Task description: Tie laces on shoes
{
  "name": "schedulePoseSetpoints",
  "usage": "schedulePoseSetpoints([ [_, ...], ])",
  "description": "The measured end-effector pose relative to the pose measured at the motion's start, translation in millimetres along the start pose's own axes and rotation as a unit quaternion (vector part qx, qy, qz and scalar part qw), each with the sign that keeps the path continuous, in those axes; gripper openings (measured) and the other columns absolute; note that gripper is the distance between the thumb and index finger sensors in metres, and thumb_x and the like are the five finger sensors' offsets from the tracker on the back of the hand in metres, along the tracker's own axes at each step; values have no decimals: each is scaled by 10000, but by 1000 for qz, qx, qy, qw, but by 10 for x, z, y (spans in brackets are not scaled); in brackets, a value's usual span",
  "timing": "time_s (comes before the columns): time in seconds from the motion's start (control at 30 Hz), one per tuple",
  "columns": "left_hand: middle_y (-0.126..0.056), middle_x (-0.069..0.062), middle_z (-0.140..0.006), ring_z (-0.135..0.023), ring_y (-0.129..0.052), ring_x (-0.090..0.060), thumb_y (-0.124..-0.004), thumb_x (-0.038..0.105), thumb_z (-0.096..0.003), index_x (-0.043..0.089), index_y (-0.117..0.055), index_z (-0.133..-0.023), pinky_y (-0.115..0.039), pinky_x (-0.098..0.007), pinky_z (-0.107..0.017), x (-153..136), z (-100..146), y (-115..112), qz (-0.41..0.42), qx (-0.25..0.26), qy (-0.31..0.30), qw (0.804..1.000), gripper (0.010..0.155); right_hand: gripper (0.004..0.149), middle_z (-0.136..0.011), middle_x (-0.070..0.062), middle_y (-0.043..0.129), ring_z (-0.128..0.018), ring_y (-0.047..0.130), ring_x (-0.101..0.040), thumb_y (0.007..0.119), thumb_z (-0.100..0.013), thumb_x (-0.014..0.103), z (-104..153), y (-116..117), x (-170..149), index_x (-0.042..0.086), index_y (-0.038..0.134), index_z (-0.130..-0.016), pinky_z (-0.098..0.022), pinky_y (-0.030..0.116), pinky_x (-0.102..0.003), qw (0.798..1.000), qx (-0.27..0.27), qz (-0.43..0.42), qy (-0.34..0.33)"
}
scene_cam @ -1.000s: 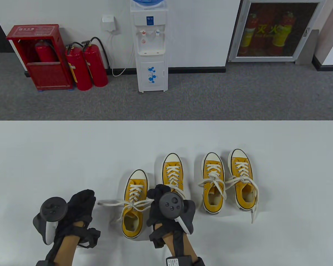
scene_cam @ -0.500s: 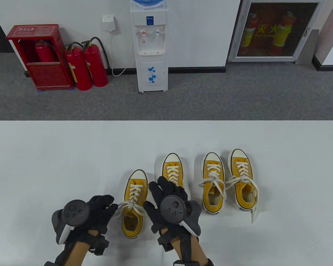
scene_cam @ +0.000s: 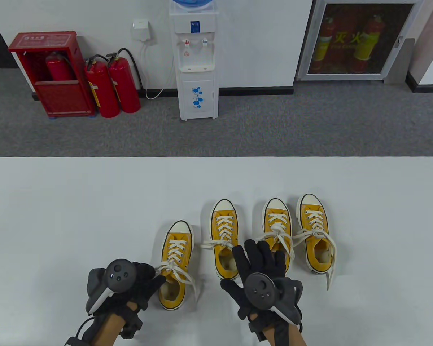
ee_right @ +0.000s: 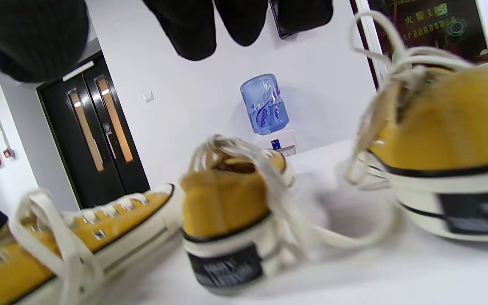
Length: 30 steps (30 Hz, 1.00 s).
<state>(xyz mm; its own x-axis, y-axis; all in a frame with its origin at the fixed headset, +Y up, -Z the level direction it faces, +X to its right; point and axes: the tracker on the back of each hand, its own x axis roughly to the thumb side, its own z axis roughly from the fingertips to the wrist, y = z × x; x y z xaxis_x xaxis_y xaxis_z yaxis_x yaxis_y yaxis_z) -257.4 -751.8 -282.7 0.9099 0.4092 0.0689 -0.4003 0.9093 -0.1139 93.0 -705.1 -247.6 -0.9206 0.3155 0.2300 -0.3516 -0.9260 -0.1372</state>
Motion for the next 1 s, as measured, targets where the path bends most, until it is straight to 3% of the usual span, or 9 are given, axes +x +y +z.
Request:
schedulePoseSetpoints([
  [0.23, -970, -92, -799, -410, -1029, -273, -781, 685, -423, 243, -894, -832, -826, -540, -420, 29, -1, -46, 8, -17, 0, 1000, 613, 873, -1184, -39, 311, -1122, 335, -447, 731, -380, 673, 100, 55, -178, 253, 499, -1110, -725, 205, -745, 1000, -15, 8, 3],
  [0.53, -981, -110, -719, -336, -1032, -239, -752, 638, -444, 173, -877, -818, -850, -511, -364, 171, -9, -175, -45, -22, -3, 999, 611, 844, -1175, -56, 344, -1110, 381, -452, 732, -392, 660, 117, 63, -245, 235, 540, -1096, -717, 227, -748, 999, -9, -25, 17],
  [1.0, -1022, -53, -435, -87, -987, -121, -766, 547, -452, 132, -954, -631, -900, -411, -198, 271, -25, -168, -75, 19, 19, 997, 490, 803, -1170, -61, 361, -1102, 412, -454, 747, -411, 621, 104, 70, -265, 225, 566, -1086, -716, 235, -748, 999, -11, -28, 24],
])
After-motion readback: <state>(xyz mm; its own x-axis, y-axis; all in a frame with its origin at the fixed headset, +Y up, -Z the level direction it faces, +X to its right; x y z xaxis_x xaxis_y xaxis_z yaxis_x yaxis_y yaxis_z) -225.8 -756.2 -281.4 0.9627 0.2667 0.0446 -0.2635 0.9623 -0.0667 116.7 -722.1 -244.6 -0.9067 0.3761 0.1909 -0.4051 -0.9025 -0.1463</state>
